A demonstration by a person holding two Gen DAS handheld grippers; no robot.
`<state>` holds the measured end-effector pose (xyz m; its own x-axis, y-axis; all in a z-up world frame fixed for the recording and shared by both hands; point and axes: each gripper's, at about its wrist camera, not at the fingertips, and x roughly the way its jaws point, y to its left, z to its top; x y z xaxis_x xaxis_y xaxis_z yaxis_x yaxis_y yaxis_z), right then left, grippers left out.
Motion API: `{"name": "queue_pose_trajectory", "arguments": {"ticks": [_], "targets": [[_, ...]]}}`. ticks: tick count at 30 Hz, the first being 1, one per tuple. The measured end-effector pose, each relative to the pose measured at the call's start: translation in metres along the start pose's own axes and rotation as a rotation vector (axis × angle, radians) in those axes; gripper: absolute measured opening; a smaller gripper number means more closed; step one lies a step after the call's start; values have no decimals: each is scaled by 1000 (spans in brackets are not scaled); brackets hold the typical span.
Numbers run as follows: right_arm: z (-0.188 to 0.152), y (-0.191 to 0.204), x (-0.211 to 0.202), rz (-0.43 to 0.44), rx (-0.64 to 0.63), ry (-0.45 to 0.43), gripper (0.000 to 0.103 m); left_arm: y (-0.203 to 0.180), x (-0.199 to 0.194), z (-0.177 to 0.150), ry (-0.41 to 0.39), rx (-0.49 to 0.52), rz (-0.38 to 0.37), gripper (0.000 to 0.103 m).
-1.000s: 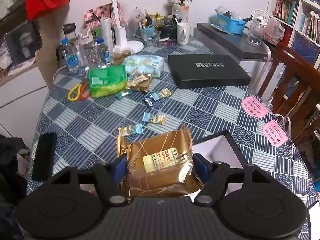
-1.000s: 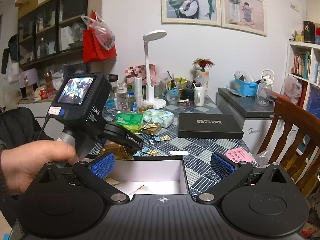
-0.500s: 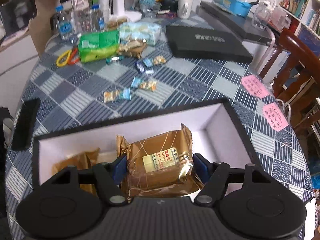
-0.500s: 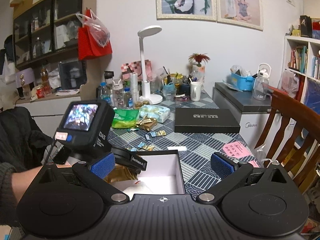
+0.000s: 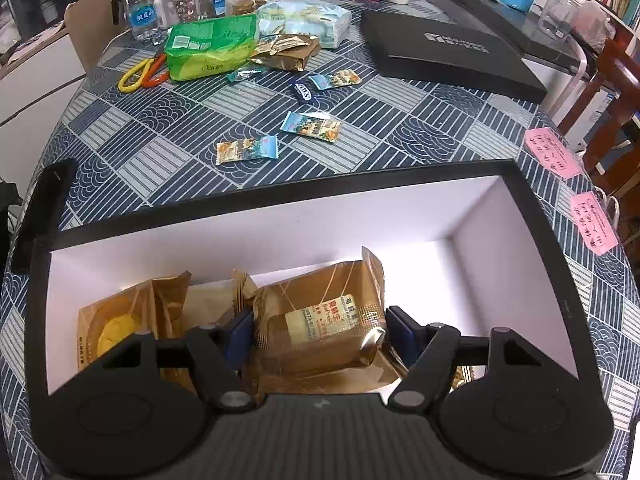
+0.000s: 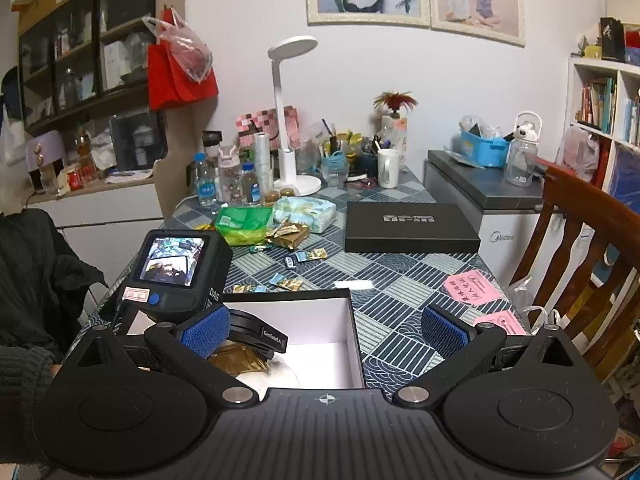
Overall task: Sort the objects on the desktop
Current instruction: 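Carry the gold packet with the left gripper over the open white box, then lower the gold packet into the white box and open the left gripper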
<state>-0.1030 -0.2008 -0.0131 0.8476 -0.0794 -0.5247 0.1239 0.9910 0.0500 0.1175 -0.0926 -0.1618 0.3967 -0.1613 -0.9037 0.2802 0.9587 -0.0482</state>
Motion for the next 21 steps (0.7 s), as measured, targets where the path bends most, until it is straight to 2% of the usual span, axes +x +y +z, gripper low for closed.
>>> {"name": "queue_pose_trajectory", "arguments": {"ticks": [21], "targets": [[3, 9, 21, 23, -25, 49, 103, 10, 27, 1, 27, -35, 19, 87]]}}
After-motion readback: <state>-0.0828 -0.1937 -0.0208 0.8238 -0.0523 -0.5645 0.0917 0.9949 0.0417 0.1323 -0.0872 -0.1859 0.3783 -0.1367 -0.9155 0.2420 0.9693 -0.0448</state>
